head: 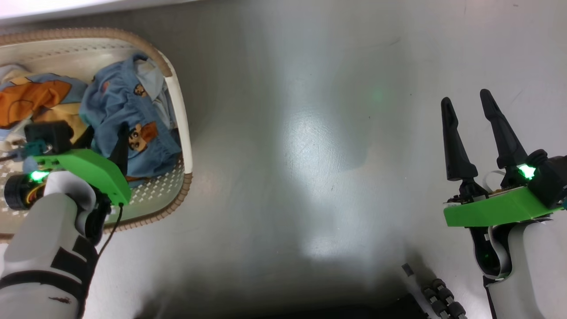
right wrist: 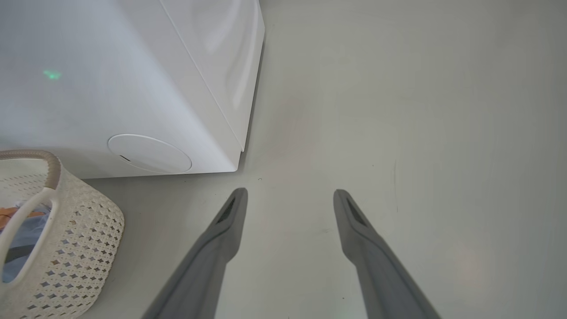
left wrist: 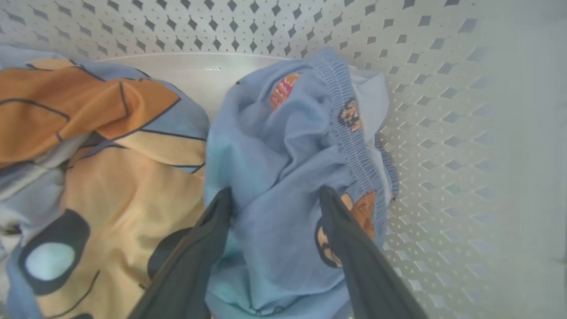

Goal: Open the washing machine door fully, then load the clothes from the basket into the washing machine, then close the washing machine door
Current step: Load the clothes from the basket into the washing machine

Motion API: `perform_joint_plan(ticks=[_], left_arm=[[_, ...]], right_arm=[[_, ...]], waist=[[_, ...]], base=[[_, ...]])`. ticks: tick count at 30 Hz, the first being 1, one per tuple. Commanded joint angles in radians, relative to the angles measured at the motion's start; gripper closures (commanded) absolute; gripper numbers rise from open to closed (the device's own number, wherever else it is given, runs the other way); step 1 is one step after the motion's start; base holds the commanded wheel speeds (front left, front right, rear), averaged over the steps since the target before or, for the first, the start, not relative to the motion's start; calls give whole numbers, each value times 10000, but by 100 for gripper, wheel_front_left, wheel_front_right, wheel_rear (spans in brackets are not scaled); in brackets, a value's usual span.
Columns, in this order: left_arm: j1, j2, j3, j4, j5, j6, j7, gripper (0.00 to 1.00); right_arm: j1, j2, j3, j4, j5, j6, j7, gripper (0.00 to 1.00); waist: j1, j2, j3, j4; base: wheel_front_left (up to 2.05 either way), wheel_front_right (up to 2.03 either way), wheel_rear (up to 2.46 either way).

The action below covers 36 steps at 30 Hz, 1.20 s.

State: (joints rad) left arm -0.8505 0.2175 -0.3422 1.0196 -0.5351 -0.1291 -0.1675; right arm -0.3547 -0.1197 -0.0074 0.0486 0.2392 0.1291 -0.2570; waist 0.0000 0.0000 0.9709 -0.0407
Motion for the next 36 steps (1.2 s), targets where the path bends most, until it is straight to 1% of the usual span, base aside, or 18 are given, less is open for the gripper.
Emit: perform_joint_plan(ticks=[1,6,10,13,14,15,16,21,24,28,31,35,36], left_arm=[[180,552,64,-53,-239,-14,95,0],[-155,775,-561,-121,-982,-15,417,0],[-501,916,-1079,-38,-1302,-15,579,0],[-763,976,-1328,315,-1425,-15,779,0],[-836,971,-1374,447,-1482,-15,842,33],[-909,966,-1398,579,-1530,-15,853,70],[-969,953,-1437,685,-1562,-15,834,100],[-994,845,-1574,1028,-1832,-15,555,100],[-788,893,-1701,1114,-1957,-15,-75,100],[-468,921,-1745,1091,-2071,-15,-630,100],[-106,970,-1781,951,-2099,-15,-838,100],[380,1063,-1592,529,-2118,-15,-930,100],[380,1063,-1592,529,-2118,-15,-930,100]], right_arm=[[284,68,205,-208,-89,16,-47,0],[284,62,188,-241,-89,16,-47,0],[266,69,201,-281,-99,16,-47,0],[273,83,210,-310,-110,16,-47,0],[276,90,196,-320,-114,16,-47,0],[278,92,178,-328,-119,16,-47,0],[278,97,152,-334,-119,16,-47,0],[218,134,129,-290,-114,16,-47,0],[129,180,178,-207,-86,16,-47,0],[84,175,249,-48,-53,16,-47,0],[87,192,310,83,4,16,-47,0],[141,164,389,272,33,16,-47,0],[141,164,389,272,33,16,-47,0]], waist=[[0,0,74,-37],[0,0,232,-97],[0,0,350,-145],[0,0,404,-195],[0,0,411,-215],[0,0,410,-230],[0,0,400,-242],[0,0,164,-289],[0,0,-245,-329],[0,0,-791,-329],[0,0,-1236,-340],[0,0,-1807,-265],[0,0,-1807,-265]], base=[[0,0,0],[0,0,0],[0,0,0],[0,0,0],[0,0,0],[0,0,0],[0,0,0],[0,0,0],[0,0,0],[0,0,0],[0,0,0],[0,0,0],[0,0,0]])
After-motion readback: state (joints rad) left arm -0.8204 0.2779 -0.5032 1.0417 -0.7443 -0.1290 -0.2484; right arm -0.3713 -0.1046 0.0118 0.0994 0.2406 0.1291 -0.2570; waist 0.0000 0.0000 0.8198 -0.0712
